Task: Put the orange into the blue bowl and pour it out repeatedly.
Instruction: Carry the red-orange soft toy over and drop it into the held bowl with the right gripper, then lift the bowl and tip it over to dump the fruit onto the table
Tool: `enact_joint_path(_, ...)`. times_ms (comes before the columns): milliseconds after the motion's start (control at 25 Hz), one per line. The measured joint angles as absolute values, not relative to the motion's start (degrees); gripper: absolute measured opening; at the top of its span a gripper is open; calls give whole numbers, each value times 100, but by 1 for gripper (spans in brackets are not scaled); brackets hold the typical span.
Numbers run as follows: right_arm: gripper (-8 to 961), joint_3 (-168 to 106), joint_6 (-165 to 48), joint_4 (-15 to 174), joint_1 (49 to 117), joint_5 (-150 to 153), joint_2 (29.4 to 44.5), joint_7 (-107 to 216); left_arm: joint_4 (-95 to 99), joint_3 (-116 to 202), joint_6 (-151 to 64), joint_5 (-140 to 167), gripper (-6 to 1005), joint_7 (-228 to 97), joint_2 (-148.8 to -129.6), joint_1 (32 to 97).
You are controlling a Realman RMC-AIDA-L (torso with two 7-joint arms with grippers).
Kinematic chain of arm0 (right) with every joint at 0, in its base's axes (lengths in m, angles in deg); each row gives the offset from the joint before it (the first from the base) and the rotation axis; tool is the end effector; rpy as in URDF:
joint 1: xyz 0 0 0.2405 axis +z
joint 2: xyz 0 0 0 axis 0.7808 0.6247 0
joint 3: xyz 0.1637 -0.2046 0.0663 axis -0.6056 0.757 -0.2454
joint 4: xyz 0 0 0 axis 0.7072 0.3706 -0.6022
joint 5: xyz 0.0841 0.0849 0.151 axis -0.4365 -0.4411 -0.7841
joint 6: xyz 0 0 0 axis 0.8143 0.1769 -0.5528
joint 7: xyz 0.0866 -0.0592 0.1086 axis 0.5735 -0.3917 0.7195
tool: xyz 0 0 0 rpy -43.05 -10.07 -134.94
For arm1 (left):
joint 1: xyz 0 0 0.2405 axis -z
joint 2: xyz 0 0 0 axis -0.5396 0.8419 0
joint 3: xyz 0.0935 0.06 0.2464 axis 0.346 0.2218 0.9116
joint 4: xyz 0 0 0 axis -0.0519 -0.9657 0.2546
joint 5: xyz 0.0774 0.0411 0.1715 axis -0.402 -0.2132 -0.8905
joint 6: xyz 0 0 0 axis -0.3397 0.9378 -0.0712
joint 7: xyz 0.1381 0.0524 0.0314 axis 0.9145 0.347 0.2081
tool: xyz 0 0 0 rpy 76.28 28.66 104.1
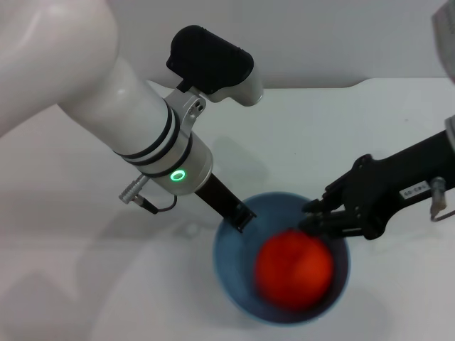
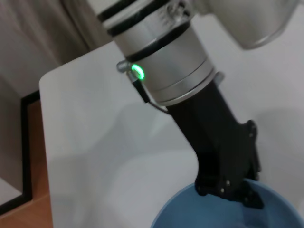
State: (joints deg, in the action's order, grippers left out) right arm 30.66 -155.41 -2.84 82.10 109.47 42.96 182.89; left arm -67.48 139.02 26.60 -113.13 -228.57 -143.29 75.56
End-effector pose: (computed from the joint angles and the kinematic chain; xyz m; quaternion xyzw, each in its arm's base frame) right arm 0.1527 0.3012 0.0128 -0.9767 0.2143 -0.0037 0.0095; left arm -0.1351 0.3371 -0.0900 -0.9297 -0.3104 0.1577 0.1201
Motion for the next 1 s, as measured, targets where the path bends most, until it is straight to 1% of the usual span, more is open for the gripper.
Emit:
enact_joint_path(80,32,3169,-15510,-252,8242,10963,4289,18285,-6763,13880,2672,-11304,-1,-22857,-14321,7561)
enact_joint_path(320,204,2655,-15379,-317,8193,11107,4283,18651,-6857,13859,2603,-11320,-1,-22812,-14289,7514)
enact_joint_path(480,389,2225,-15308,-228,8159,11718,4271,19019,-7108,13780,2303,-11514,0,-22775,-14239,7265)
enact_joint_path(520,435,2041,-15286,-110,8147,12274,4270,19259,-7415,13740,1961,-11785,0,-22723,-14230,6951)
enact_joint_path(560,443,2041,-15286,-110,8147,12274,4270,19259,-7415,13740,1961,-11785,0,-22723,-14230,6951)
enact_joint_path(600,452,1965,-15277,-21,8144,12604,4268,19389,-7603,13742,1733,-11897,0,-22650,-14228,6778)
enact_joint_path(840,468,1576,-15306,559,8172,13372,4251,19569,-8864,14086,-286,-12137,0,-21860,-14235,5329)
enact_joint_path(1000,474,1461,-15276,670,8105,13404,4250,19573,-9253,14756,-1686,-12856,0,-21223,-14230,4583)
